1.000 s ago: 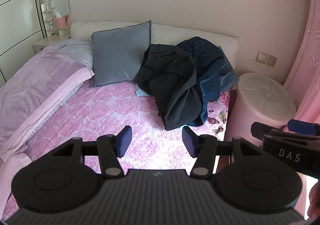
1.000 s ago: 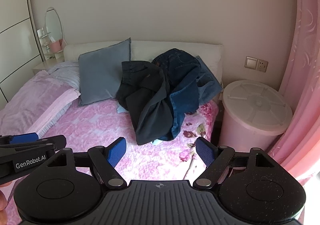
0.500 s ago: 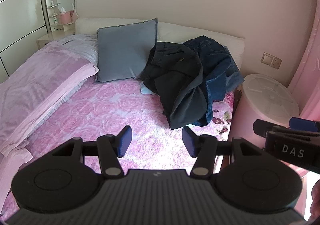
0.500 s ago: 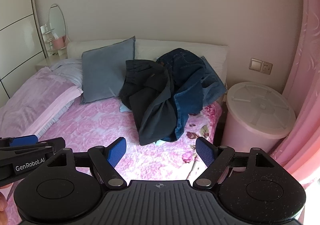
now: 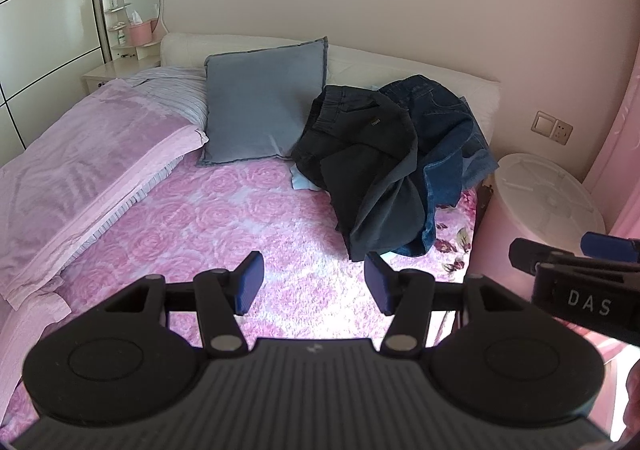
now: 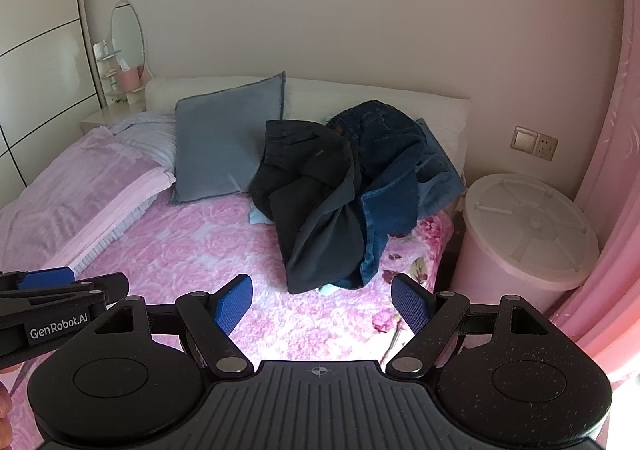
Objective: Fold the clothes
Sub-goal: 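Move both grippers toward the pile of black trousers and jeans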
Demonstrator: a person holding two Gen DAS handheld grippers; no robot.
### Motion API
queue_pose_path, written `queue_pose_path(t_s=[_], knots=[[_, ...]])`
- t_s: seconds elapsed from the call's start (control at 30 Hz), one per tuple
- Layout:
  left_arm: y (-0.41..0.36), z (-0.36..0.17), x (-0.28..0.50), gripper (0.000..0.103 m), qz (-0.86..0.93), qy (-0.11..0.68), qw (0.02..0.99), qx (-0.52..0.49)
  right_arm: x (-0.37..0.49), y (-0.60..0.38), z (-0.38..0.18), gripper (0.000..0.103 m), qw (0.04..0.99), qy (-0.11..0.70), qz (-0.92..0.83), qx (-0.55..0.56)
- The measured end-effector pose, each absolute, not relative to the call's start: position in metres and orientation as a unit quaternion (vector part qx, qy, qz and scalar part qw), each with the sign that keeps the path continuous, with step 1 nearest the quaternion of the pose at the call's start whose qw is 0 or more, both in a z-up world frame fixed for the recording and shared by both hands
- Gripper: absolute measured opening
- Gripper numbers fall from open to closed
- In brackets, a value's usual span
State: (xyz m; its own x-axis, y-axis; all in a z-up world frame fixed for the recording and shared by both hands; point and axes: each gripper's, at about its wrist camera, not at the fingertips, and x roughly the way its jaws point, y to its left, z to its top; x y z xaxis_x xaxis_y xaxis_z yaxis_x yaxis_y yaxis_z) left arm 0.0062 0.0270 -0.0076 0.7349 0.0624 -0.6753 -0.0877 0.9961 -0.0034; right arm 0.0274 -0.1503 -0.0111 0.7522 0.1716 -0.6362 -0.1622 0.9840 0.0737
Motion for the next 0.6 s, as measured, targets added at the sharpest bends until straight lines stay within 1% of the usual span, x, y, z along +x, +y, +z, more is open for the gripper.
queue_pose_path(t_s=[0.6], knots=[[0.029,-0.014,0.020,0.052,0.057,0.369,0.927,-0.038,0.043,-0.149,-0.016,0.080,0.932,0.347,0.101,-0.005]])
